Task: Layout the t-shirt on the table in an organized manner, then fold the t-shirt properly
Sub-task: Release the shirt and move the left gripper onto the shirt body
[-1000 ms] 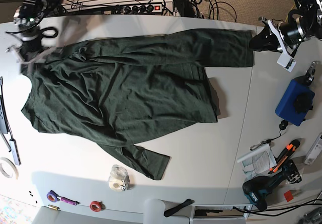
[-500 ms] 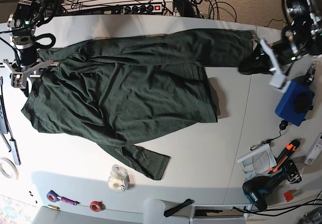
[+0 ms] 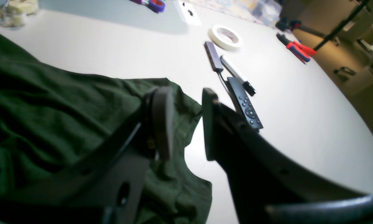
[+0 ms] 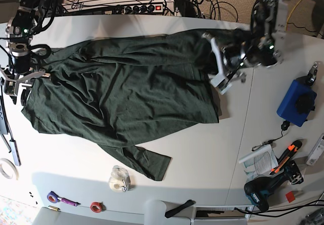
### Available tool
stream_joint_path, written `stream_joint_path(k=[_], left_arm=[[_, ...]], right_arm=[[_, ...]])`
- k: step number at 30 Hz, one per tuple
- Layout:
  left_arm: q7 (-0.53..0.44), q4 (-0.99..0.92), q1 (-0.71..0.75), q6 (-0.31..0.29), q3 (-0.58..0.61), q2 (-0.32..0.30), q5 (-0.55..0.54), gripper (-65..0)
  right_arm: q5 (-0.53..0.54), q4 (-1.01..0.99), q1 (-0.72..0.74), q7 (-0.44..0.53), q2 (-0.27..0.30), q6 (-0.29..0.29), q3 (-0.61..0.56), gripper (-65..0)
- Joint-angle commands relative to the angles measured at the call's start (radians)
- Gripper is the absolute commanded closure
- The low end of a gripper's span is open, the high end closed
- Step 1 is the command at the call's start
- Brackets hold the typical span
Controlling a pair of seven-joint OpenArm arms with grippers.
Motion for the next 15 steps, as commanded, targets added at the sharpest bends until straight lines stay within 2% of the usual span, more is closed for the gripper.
stream_joint_path(k=[1,5,7,11,15], left_arm=[[-0.031,0.016,-0.022,0.016,0.011,0.0,0.009,-11.2],[-0.053,0.016,-0.061,0.058,0.044,0.003,0.053,-7.2],[-0.053,0.015,-0.064,0.061,0.048,0.005,0.064,-0.7],[-0.056,0.011,-0.05,0.061,0.048,0.029,0.078,0.0],[-0.084,-0.032,-0.048,0.069,0.048,0.064,0.081,0.0]], right_arm=[[-0.003,-0.019,0.02,0.025,0.031,-0.015,0.009,-16.0],[-0.003,-0.192,0.089,0.039,0.076,-0.014,0.009,-16.0],[-0.003,-0.279,0.126,0.063,0.1,-0.014,0.009,-16.0],[-0.002,-0.427,0.204,0.105,0.135,-0.013,0.009,-16.0],[0.009,-0.523,0.282,0.118,0.146,-0.01,0.009,-16.0]])
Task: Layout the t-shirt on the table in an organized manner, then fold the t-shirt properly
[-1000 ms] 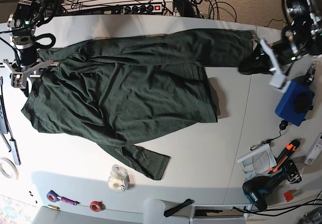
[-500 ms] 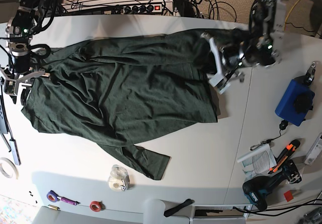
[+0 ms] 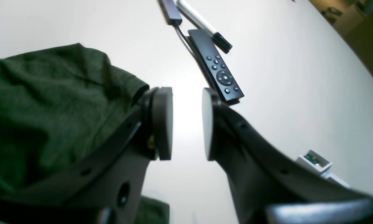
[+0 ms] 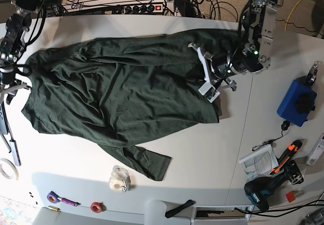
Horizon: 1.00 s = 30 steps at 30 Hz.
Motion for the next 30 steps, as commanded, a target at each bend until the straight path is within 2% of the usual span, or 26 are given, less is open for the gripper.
stream_joint_path(k=[1,3,6,8,13,18,23,27,29,30], left_arm=[[-0.029,-0.002,-0.011,-0.002,-0.002,0.01,-0.002,0.0],[-0.05,-0.037,-0.011,-0.003,-0.002,0.035,0.035,0.0],[-0.079,-0.096,-0.017,-0.003,-0.002,0.071,0.09,0.0],[-0.079,-0.135,-0.028,-0.002,-0.002,0.085,0.107,0.0],[-0.078,-0.19,-0.044,-0.002,-0.002,0.087,0.111,0.0],[-0.07,-0.203,-0.043,-0.002,-0.002,0.088,0.135,0.0],[-0.071,-0.203,-0.043,0.016,-0.002,0.088,0.145,0.0],[-0.07,-0.203,-0.043,0.016,-0.002,0.087,0.156,0.0],[-0.069,-0.203,-0.041,0.016,-0.002,0.087,0.156,0.0],[-0.067,-0.203,-0.039,0.016,-0.002,0.087,0.156,0.0]], right_arm=[[-0.001,0.001,0.032,0.039,0.029,-0.008,0.008,-16.0],[-0.002,-0.033,0.063,0.051,0.034,0.022,0.008,-16.1],[-0.002,-0.085,0.113,0.061,0.051,0.158,0.008,-16.6],[-0.002,-0.114,0.149,0.065,0.061,0.212,0.007,-21.9],[-0.002,-0.193,0.232,0.068,0.085,0.216,-0.014,-23.3],[-0.002,-0.353,0.291,0.069,0.103,0.22,-0.136,-23.3],[-0.002,-0.386,0.266,0.053,0.103,0.22,-0.243,-23.3],[0.002,-0.344,0.215,0.051,0.103,0.22,-0.204,-23.3],[0.047,-0.298,0.177,0.025,0.103,0.224,-0.15,-23.3],[0.077,-0.274,0.157,0.0,0.103,0.244,-0.118,-23.3]])
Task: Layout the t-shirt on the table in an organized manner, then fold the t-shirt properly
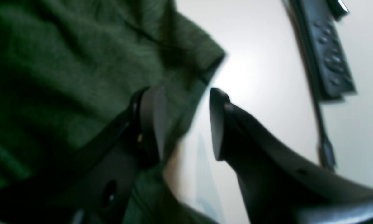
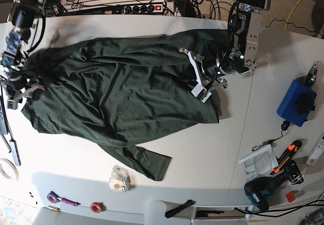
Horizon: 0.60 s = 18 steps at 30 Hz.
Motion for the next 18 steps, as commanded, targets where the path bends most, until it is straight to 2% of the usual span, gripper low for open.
stream_joint_path(k=[1,4,7,12,13,16,17,18], left_arm=[[0.027,0.004,-0.003,0.011,0.0,-0.003,0.033,0.0],[0.027,0.004,-0.003,0.011,0.0,-0.003,0.033,0.0],[0.027,0.004,-0.003,0.011,0.0,-0.003,0.033,0.0],[0.028,0.004,-0.004,0.01,0.0,-0.009,0.03,0.0],[0.029,0.004,-0.003,0.007,0.0,-0.009,0.03,0.0],[0.032,0.004,-0.003,-0.001,0.0,-0.009,0.029,0.0],[0.035,0.004,-0.003,-0.001,0.0,-0.009,0.029,0.0],[0.042,0.004,-0.003,-0.001,0.0,-0.009,0.03,0.0]], right_arm=[[0.039,0.037,-0.004,-0.004,0.032,0.034,0.042,-23.3],[0.142,0.084,-0.064,-0.089,0.032,0.13,0.137,-23.3],[0.212,0.098,-0.121,-0.118,0.031,0.171,0.202,-23.3],[0.248,0.098,-0.201,-0.12,0.02,0.181,0.214,-22.2],[0.248,0.098,-0.209,-0.119,0.014,0.18,0.214,-19.2],[0.248,0.098,-0.212,-0.111,0.0,0.177,0.214,-4.2],[0.248,0.098,-0.211,-0.104,-0.002,0.173,0.214,-0.6],[0.248,0.098,-0.209,-0.1,-0.003,0.156,0.214,0.0]])
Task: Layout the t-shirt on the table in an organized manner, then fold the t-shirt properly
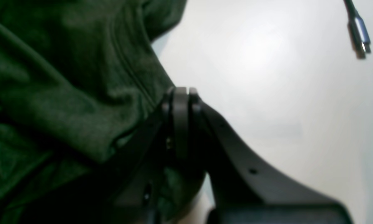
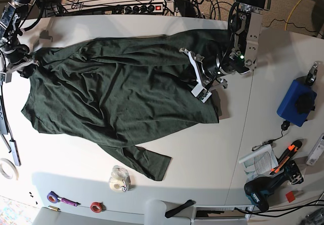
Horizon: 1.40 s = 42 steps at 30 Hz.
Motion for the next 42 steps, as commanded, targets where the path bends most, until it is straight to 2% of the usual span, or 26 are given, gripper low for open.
stream_joint_path(k=[1,6,9,14,21,25,32,36,38,42], left_arm=[[0.046,0.004,-0.003,0.006,0.0,-0.01,0.031,0.0],[0.06,0.004,-0.004,0.007,0.0,-0.055,0.06,0.0],[0.06,0.004,-0.008,0.035,-0.001,-0.098,0.128,0.0],[0.06,0.004,-0.027,0.098,-0.001,-0.179,0.166,0.0],[0.06,0.004,-0.07,0.105,-0.002,-0.257,0.165,0.0],[0.059,0.004,-0.092,0.122,-0.002,-0.265,0.175,0.0],[0.044,0.004,-0.146,0.11,-0.002,-0.265,0.146,0.0],[0.052,0.004,-0.182,0.062,-0.002,-0.265,0.094,0.0],[0.053,0.005,-0.194,0.061,-0.002,-0.265,0.077,0.0],[0.061,0.005,-0.204,0.059,-0.002,-0.265,0.039,-10.0]], right_arm=[[0.014,0.016,0.011,0.034,0.031,-0.03,0.008,0.0],[-0.087,0.016,0.01,0.05,0.032,-0.185,0.008,0.0],[-0.128,0.016,0.01,0.056,0.032,-0.235,0.008,0.0],[-0.127,0.016,0.01,0.061,0.032,-0.234,0.008,0.0],[-0.127,0.016,0.01,0.061,0.032,-0.234,0.008,0.0],[-0.127,0.016,0.01,0.061,0.032,-0.233,0.008,0.0],[-0.127,0.016,0.01,0.061,0.032,-0.233,0.008,0.0],[-0.127,0.016,0.01,0.061,0.032,-0.233,0.008,0.0],[-0.127,0.016,0.01,0.061,0.032,-0.233,0.008,0.0],[-0.127,0.016,0.01,0.061,0.032,-0.233,0.008,0.0]])
